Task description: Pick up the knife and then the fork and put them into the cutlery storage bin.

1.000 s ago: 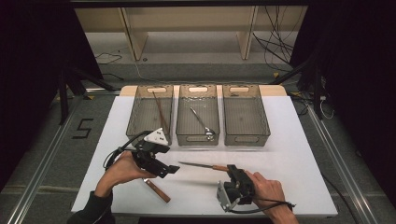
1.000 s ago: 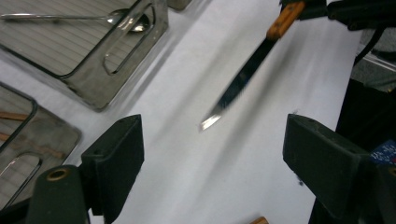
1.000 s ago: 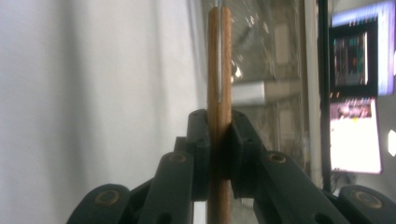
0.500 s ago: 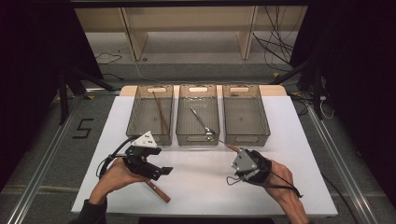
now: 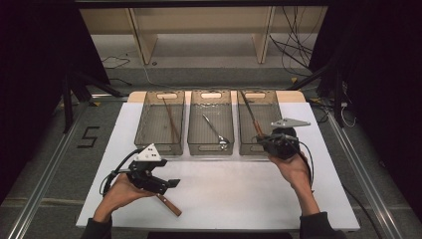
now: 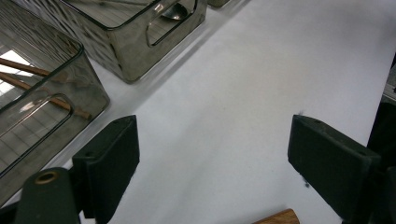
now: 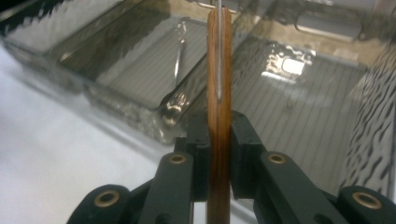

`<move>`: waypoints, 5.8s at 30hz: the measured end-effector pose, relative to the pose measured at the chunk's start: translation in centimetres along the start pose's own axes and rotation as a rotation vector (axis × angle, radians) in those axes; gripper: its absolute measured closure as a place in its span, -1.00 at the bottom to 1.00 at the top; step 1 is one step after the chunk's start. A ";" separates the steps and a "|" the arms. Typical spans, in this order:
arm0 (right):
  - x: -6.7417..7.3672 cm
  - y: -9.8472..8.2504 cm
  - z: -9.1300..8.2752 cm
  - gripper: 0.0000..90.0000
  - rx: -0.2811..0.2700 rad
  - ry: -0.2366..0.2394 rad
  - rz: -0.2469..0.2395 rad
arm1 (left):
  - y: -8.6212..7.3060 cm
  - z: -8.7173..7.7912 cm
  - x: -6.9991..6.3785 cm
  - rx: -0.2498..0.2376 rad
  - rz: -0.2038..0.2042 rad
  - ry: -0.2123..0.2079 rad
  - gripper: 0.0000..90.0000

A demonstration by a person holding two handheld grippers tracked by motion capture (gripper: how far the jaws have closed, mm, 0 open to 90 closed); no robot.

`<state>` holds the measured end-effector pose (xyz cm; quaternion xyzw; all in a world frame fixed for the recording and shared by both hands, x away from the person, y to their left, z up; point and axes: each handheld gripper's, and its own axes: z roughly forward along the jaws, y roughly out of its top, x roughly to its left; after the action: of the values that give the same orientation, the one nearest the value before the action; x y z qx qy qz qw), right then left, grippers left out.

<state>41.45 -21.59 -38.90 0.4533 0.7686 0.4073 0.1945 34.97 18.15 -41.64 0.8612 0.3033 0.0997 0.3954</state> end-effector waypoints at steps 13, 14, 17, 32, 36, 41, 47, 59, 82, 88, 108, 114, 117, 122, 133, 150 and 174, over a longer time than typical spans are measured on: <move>-3.3 2.7 4.6 0.80 0.102 -0.059 0.177 | -0.5 0.0 0.2 0.008 0.002 0.027 -0.63; -3.4 2.8 4.9 0.80 0.110 -0.061 0.179 | -0.5 0.0 0.2 0.009 0.001 0.028 -0.63; -3.5 3.0 5.7 0.80 0.122 -0.063 0.195 | -0.6 0.0 0.3 0.010 0.001 0.033 -0.63; -3.8 2.8 7.8 0.80 0.181 -0.092 0.254 | -0.9 -0.2 0.8 0.018 -0.005 0.049 -0.63; -3.8 2.7 8.2 0.80 0.199 -0.092 0.256 | -1.0 -0.2 0.9 0.021 -0.008 0.048 -0.63; -3.9 2.5 8.4 0.55 0.199 -0.079 0.273 | -1.0 -0.1 1.0 0.027 -0.007 0.050 -0.63; -3.6 2.7 7.9 0.06 0.179 -0.056 0.260 | -1.1 -0.2 1.1 0.029 -0.011 0.054 -0.63; -0.2 2.0 3.3 -0.25 0.020 0.060 0.095 | -1.3 -0.6 0.8 0.019 -0.003 0.059 -0.58; 3.3 -6.3 -2.8 -0.34 -0.086 0.157 -0.044 | -4.8 -0.6 -1.9 0.134 0.093 -0.066 0.98; 3.9 -7.0 -3.0 -0.34 -0.082 0.169 -0.053 | -5.9 0.2 -2.9 0.175 0.109 -0.121 0.98; 4.4 -8.2 -3.6 -0.35 -0.085 0.185 -0.057 | -7.0 3.0 -4.3 0.159 0.127 -0.135 0.98; 4.4 -8.1 -3.6 -0.35 -0.084 0.189 -0.058 | -6.4 3.8 -4.3 0.141 0.130 -0.110 0.98; 4.4 -8.1 -3.6 -0.35 -0.086 0.189 -0.057 | -6.1 4.2 -4.2 0.133 0.132 -0.091 0.98; 4.4 -8.0 -3.6 -0.35 -0.089 0.188 -0.060 | -5.1 5.2 -3.6 0.128 0.128 -0.063 0.98; 4.3 -8.1 -3.7 -0.35 -0.088 0.189 -0.057 | -3.8 6.6 -2.0 0.122 0.103 -0.053 0.98; 4.3 -8.1 -3.7 -0.35 -0.087 0.198 -0.061 | -1.2 3.0 -1.4 0.162 0.147 -0.049 0.13; 4.9 -8.4 -3.8 -0.45 -0.107 0.247 -0.075 | -0.5 3.8 3.0 0.357 0.173 -0.055 -0.34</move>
<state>31.86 -21.25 -42.99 0.3599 0.7802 0.4928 0.1374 38.69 17.88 -44.76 0.9430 0.2300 0.0545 0.2343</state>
